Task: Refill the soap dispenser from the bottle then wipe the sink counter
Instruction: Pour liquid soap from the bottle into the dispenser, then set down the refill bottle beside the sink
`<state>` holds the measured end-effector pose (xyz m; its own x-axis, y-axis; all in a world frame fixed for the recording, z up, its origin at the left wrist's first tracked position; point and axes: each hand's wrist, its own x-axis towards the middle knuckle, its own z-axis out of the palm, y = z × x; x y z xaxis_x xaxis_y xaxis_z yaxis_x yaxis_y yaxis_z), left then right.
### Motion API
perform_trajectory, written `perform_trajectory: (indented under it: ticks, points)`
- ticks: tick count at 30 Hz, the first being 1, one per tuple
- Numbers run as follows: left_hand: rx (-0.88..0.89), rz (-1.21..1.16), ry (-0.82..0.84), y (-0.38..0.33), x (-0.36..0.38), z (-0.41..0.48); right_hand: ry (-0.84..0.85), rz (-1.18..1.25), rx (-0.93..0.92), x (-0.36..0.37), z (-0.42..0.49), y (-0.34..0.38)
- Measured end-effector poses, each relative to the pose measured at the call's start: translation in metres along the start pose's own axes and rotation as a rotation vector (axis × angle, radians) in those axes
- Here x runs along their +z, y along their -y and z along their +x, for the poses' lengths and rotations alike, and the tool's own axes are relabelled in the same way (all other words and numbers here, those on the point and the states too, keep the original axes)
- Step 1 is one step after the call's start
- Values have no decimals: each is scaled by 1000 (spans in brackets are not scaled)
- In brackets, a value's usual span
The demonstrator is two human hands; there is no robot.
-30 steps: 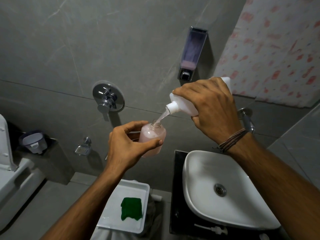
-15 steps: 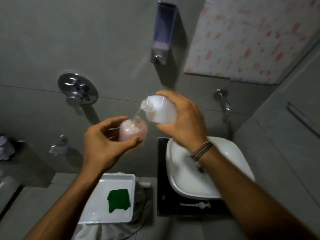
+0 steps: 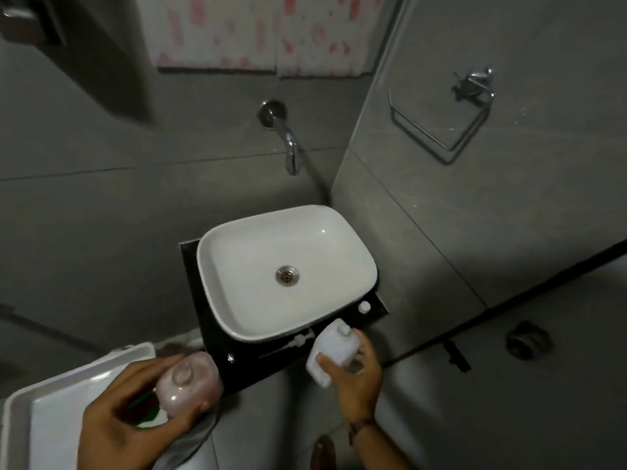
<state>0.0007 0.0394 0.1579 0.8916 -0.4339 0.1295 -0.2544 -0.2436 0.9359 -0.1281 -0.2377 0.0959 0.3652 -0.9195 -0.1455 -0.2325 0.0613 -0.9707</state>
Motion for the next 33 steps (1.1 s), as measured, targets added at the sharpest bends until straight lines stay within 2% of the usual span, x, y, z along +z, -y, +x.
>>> perform_trajectory:
  ticks: [6,12,27,31,33]
  points:
    - [7,7,34,8,27,0,-181,23,98,6,83,-29]
    - [-8,-8,31,9,34,-7,-291,-15,121,21,105,-39]
    - [25,-22,3,16,34,-8,-212,-100,193,13,107,-40]
    - [3,-65,12,16,34,-7,-260,-193,282,15,88,-50]
    - [-8,-61,2,19,34,-8,-207,-213,366,27,64,-61]
